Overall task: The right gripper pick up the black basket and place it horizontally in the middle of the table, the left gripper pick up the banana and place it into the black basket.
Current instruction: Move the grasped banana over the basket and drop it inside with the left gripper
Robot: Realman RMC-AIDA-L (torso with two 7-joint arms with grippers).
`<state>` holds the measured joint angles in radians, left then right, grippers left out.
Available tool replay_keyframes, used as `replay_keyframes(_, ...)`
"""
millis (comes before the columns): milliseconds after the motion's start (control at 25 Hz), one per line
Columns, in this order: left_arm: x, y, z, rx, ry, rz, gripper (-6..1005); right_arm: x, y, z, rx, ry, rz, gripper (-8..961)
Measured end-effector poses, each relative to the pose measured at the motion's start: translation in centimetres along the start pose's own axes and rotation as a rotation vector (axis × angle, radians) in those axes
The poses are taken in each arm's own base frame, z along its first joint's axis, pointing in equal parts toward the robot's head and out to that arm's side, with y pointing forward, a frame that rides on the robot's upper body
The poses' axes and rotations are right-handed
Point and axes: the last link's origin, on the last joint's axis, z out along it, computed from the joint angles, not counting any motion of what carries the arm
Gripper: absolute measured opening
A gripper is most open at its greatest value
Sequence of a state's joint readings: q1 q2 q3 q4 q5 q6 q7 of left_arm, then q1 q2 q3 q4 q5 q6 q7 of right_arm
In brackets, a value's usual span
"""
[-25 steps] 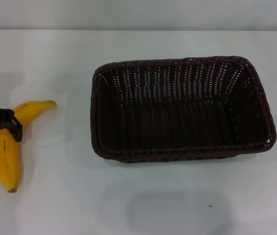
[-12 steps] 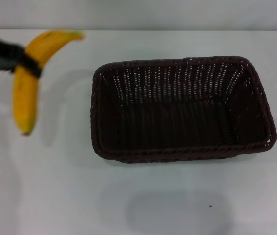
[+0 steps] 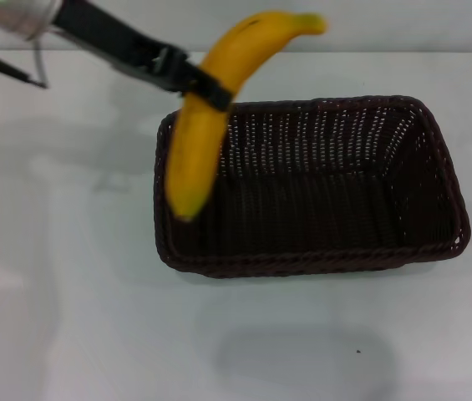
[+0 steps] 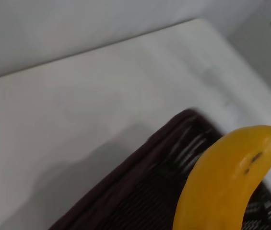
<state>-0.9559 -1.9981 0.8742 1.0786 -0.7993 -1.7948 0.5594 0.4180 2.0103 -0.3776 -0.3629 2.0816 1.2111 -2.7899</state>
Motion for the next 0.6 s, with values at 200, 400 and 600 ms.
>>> replay_keyframes(200, 1.1, 1.1, 1.2, -0.103, 0.084, 0.041, 608, 0.1, -0.1, -0.2, -0.001, 0.004, -0.004, 843)
replay_keyframes(400, 0.4, -0.1, 1.5, -0.068, 0.136, 0.068, 632, 0.1, -0.4, -0.7, 0.006, 0.002, -0.007, 842)
replay_keyframes(600, -1.2, -1.8, 1.7, -0.027, 0.195, 0.091, 728, 0.2, -0.5, -1.3, 0.000, 0.002, -0.011, 842)
